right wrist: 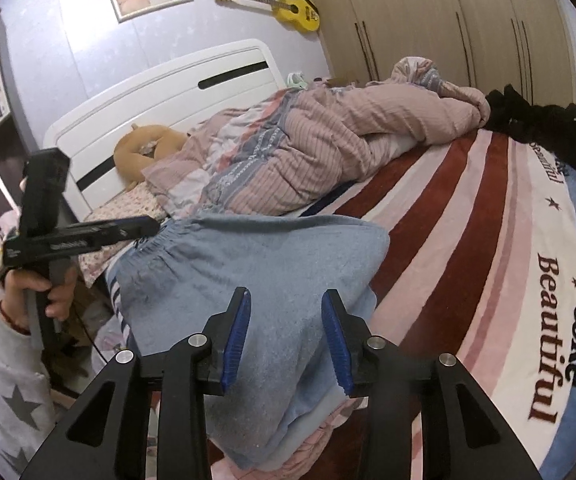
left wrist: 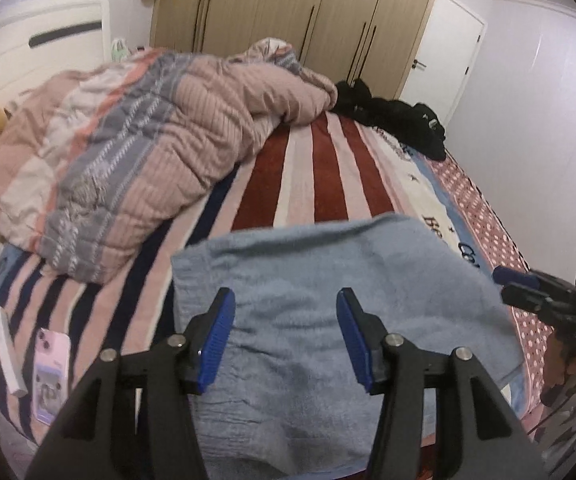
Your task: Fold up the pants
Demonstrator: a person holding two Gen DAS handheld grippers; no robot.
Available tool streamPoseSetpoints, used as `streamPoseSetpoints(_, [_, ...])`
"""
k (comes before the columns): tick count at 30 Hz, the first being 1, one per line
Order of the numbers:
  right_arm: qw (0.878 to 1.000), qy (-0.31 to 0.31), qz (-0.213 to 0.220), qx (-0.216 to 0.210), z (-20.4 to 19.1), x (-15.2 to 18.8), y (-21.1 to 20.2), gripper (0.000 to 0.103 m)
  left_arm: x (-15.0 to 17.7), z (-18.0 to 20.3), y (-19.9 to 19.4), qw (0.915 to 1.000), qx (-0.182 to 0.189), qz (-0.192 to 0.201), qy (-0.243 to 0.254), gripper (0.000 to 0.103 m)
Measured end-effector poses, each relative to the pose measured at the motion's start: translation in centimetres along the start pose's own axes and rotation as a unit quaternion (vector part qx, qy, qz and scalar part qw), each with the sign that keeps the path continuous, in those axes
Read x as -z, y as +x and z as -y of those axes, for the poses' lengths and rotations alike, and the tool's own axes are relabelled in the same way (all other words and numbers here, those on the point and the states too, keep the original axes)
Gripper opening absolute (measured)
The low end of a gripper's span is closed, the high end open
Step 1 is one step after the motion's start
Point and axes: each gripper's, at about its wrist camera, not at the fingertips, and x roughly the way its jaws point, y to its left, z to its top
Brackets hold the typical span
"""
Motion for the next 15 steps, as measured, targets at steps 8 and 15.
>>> streamPoseSetpoints(8, [0.999, -0.04, -0.017, -0.025, -1.0, 2.1, 1.5, 0.034, 2.1, -1.4, 1.7, 0.9997, 0.005, -0.024, -0.007, 0.048])
streamPoseSetpoints(15, [0.998, -0.045, -0.036, -0.025, -1.2, 5.1, 2.4, 0.034, 3.6, -2.0, 2.6, 0.9993, 0.006, -0.036, -0.009, 0.048])
